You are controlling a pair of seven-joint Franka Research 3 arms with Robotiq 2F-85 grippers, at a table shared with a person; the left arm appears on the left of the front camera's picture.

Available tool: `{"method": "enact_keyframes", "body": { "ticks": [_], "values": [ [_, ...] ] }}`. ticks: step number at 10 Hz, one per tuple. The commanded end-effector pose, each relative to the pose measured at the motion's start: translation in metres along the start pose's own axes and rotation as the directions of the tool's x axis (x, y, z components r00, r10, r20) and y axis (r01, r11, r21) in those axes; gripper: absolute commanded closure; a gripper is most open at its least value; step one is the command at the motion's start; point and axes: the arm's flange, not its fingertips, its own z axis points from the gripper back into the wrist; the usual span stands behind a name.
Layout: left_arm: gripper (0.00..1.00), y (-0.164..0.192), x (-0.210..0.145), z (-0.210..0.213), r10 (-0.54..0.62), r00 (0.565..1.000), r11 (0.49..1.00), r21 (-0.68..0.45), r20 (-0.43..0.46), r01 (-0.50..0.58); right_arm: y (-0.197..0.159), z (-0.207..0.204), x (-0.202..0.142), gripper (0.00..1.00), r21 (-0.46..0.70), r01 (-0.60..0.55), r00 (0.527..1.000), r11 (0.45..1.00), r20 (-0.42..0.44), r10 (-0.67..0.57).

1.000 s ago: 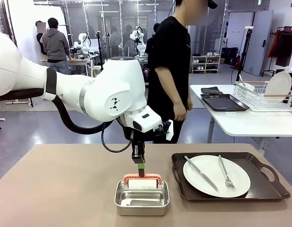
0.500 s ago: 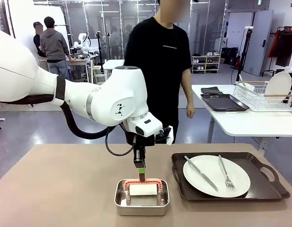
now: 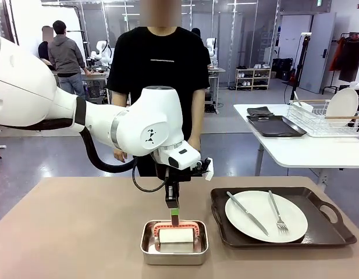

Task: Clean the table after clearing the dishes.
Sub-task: Place the Lint Roller back on top of the Airtight Container.

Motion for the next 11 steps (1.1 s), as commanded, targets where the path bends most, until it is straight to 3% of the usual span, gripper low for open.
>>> {"method": "enact_keyframes", "body": {
  "ticks": [1, 11],
  "values": [
    [0.79, 0.014, -0.009, -0.019, -0.022, 0.998, 1.000, -0.019, -0.054, 0.021, 0.003, 0.001, -0.002, 0.00, 0.004, -0.003, 1.000, 1.000, 0.004, 0.003],
    [0.79, 0.016, 0.005, -0.059, -0.014, 0.995, 0.995, -0.101, -0.097, 0.004, 0.003, 0.001, -0.002, 0.00, 0.004, -0.003, 1.000, 1.000, 0.004, 0.003]
  ]
}}
